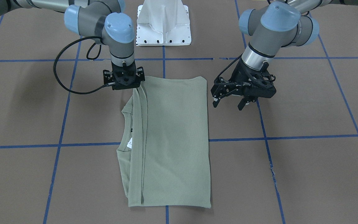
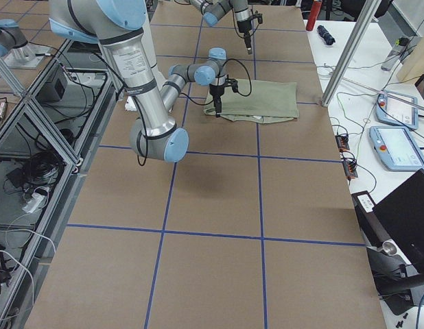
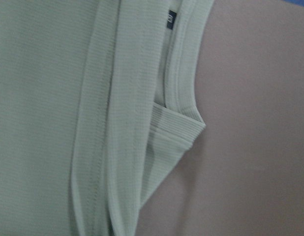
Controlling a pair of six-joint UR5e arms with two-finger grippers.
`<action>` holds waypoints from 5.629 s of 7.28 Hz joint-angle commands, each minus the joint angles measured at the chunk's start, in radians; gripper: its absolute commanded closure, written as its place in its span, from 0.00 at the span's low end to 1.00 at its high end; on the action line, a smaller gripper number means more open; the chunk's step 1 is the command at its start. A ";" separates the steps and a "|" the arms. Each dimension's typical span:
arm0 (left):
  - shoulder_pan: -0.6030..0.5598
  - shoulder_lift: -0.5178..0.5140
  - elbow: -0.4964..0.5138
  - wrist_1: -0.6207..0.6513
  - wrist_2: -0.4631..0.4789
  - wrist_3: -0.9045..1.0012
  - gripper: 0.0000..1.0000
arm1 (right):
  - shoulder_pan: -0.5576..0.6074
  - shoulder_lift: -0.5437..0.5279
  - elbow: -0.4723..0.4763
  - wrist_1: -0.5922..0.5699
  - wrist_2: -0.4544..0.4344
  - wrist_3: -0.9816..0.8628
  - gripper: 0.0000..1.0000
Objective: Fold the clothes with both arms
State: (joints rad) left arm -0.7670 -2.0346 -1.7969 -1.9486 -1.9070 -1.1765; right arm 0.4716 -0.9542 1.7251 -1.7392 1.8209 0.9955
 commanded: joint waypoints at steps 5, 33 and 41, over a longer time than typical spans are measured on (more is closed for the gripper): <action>0.000 0.004 0.002 -0.003 0.000 0.001 0.00 | -0.021 0.045 -0.119 0.058 0.009 -0.011 0.00; 0.009 0.004 -0.142 0.004 0.006 -0.029 0.00 | 0.220 0.272 -0.555 0.265 0.084 -0.239 0.00; 0.009 0.004 -0.148 0.004 0.003 -0.029 0.00 | 0.211 0.256 -0.564 0.264 0.087 -0.248 0.00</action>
State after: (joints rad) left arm -0.7578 -2.0310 -1.9417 -1.9451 -1.9036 -1.2056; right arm 0.6814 -0.6948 1.1607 -1.4757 1.9082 0.7483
